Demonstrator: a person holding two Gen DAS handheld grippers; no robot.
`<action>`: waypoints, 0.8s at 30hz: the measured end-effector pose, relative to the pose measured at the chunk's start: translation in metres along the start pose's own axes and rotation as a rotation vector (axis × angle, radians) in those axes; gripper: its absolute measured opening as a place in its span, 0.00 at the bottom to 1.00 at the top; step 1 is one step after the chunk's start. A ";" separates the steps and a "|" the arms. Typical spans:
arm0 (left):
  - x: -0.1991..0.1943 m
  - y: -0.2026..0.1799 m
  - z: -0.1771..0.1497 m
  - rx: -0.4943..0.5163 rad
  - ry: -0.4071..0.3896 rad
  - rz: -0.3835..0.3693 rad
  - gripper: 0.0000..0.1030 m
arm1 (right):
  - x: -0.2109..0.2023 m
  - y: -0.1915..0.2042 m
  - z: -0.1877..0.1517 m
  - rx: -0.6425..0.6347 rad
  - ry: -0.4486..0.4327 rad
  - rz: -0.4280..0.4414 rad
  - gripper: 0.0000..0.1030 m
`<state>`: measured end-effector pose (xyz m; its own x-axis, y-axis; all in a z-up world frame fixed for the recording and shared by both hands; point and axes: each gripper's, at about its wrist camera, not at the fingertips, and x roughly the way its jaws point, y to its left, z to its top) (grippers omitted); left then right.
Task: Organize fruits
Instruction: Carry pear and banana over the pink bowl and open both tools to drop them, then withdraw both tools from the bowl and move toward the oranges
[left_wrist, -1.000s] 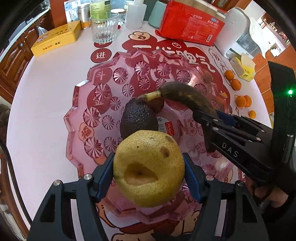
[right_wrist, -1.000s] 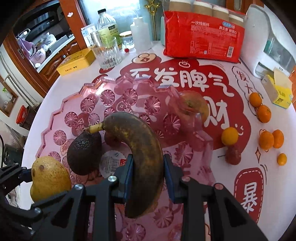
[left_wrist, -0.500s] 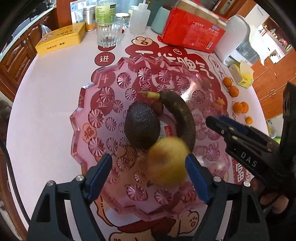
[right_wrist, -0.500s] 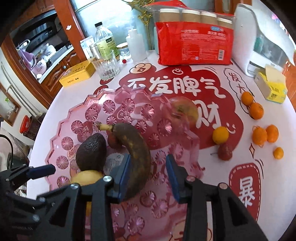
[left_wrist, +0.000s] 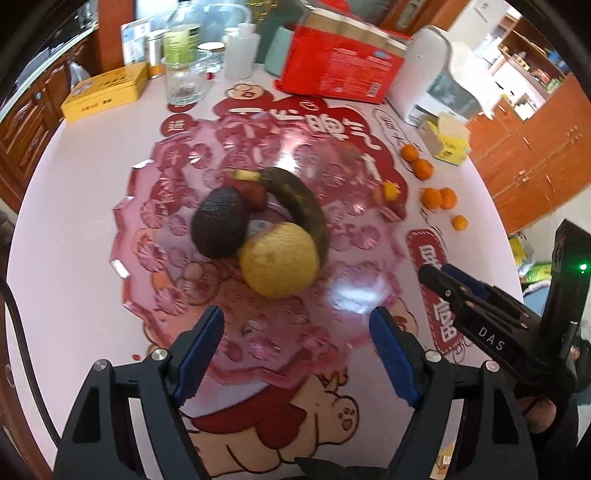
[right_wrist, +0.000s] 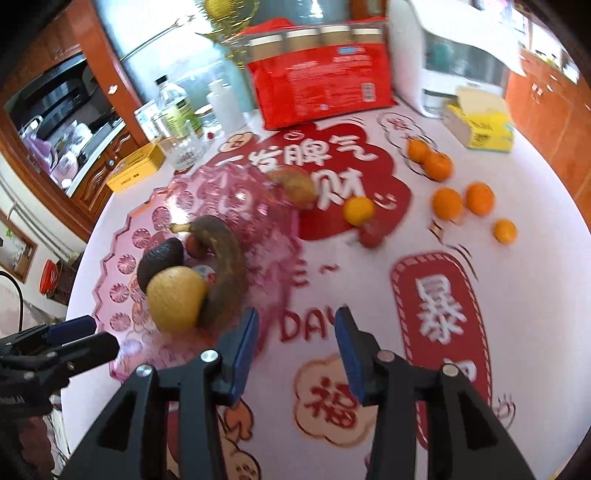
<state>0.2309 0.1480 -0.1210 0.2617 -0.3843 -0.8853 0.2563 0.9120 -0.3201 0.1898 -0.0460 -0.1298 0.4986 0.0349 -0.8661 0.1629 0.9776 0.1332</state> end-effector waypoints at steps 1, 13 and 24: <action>-0.001 -0.005 -0.002 0.013 0.000 -0.005 0.76 | -0.003 -0.006 -0.005 0.013 0.000 -0.003 0.42; 0.013 -0.071 -0.038 0.115 0.073 -0.037 0.76 | -0.022 -0.099 -0.071 0.183 0.035 -0.064 0.42; 0.033 -0.142 -0.046 0.080 0.089 0.006 0.75 | -0.038 -0.172 -0.072 0.154 0.026 -0.065 0.42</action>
<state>0.1603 0.0125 -0.1202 0.1802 -0.3616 -0.9148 0.3297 0.8984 -0.2902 0.0819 -0.2002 -0.1543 0.4613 -0.0201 -0.8870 0.3236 0.9347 0.1471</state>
